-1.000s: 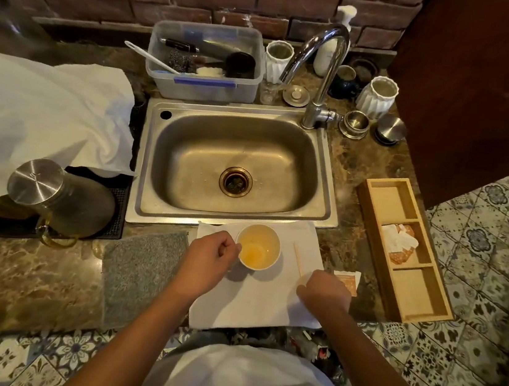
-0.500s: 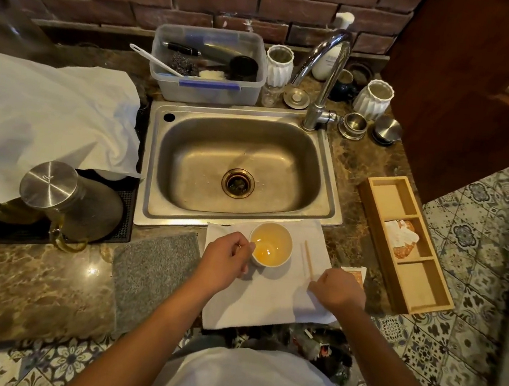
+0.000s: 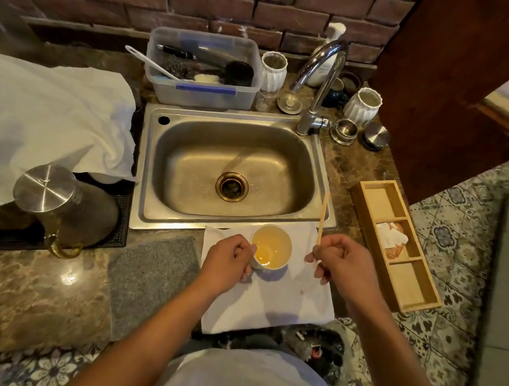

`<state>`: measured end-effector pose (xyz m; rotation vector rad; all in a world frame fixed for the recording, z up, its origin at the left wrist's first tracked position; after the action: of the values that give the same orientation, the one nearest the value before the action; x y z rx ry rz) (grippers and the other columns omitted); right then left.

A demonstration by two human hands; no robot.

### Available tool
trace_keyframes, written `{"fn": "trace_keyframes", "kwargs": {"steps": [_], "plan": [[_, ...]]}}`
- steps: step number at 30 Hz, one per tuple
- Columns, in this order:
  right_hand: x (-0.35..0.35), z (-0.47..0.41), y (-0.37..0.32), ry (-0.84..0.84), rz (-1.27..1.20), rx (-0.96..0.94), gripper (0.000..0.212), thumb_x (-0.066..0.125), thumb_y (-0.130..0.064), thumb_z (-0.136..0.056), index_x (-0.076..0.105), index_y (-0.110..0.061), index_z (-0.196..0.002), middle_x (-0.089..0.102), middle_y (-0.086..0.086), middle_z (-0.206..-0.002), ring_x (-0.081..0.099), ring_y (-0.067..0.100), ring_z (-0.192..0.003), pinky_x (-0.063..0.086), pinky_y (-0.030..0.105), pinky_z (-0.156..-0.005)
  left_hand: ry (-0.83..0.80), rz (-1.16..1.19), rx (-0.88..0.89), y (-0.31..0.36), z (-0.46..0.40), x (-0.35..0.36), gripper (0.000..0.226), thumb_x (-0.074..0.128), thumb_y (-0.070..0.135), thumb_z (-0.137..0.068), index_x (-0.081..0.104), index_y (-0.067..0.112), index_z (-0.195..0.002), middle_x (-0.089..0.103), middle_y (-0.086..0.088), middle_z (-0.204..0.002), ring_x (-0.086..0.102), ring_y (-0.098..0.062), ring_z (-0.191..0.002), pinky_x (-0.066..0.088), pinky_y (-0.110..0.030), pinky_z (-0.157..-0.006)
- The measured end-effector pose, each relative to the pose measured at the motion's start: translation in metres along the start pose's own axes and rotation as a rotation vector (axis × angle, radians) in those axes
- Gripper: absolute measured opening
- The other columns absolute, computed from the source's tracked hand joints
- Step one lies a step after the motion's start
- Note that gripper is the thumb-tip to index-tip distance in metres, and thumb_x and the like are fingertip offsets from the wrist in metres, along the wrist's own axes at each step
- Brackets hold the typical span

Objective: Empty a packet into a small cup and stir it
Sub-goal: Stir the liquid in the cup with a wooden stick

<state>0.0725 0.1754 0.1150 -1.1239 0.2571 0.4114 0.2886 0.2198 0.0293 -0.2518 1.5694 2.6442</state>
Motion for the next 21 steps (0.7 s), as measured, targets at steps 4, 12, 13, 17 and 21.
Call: {"fn": "trace_keyframes", "kwargs": {"steps": [4,12,13,17,21], "plan": [[0.004,0.007,-0.02,0.009,-0.082,-0.087,0.027,0.063,-0.011,-0.096,0.06,-0.027,-0.118,0.077,0.008,-0.083,0.058,0.015,-0.06,0.05,0.024,-0.054,0.0,0.019,-0.011,-0.002,0.0,0.0,0.023,0.06,0.019,-0.101,0.063,0.001,-0.086,0.066,-0.005,-0.06,0.058,-0.008,-0.049,0.049,-0.019,-0.051],[0.012,0.01,-0.027,-0.081,-0.167,-0.073,0.024,0.051,-0.009,-0.103,0.073,-0.016,-0.105,0.076,0.006,-0.087,0.054,0.016,-0.062,0.045,0.028,-0.052,0.005,0.037,-0.03,0.002,0.002,0.001,0.027,0.06,0.019,-0.101,0.062,-0.004,-0.089,0.066,-0.008,-0.063,0.057,-0.01,-0.05,0.049,-0.016,-0.05],[0.012,0.01,-0.028,-0.088,-0.182,-0.075,0.025,0.049,-0.008,-0.103,0.074,-0.014,-0.104,0.077,0.005,-0.089,0.059,0.017,-0.065,0.048,0.028,-0.053,0.007,0.036,-0.031,0.002,0.002,0.001,0.027,0.06,0.02,-0.101,0.062,-0.004,-0.089,0.066,-0.009,-0.063,0.058,-0.012,-0.051,0.049,-0.017,-0.051],[0.012,0.008,-0.03,-0.111,-0.263,-0.056,0.033,0.041,-0.003,-0.104,0.073,-0.005,-0.102,0.079,0.008,-0.092,0.071,0.024,-0.075,0.056,0.028,-0.055,0.028,0.026,-0.047,0.003,0.003,0.003,0.027,0.059,0.023,-0.101,0.063,-0.001,-0.09,0.069,-0.016,-0.068,0.059,-0.016,-0.056,0.048,-0.016,-0.05],[0.014,0.009,-0.028,-0.21,-0.254,-0.133,0.024,0.054,0.006,-0.096,0.069,-0.007,-0.109,0.08,0.006,-0.1,0.075,0.024,-0.09,0.06,0.029,-0.063,0.038,0.0,-0.045,0.003,0.003,0.003,0.027,0.059,0.025,-0.101,0.064,0.001,-0.09,0.073,-0.02,-0.075,0.06,-0.014,-0.055,0.048,-0.015,-0.052]]}}
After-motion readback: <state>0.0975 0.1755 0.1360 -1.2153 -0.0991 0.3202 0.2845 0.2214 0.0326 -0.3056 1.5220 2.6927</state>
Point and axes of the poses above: each hand's wrist, its own z-axis away from the middle knuckle, its own x-axis out of the palm, y = z × x, the point moved 2 cm from there along -z, towards the middle knuckle
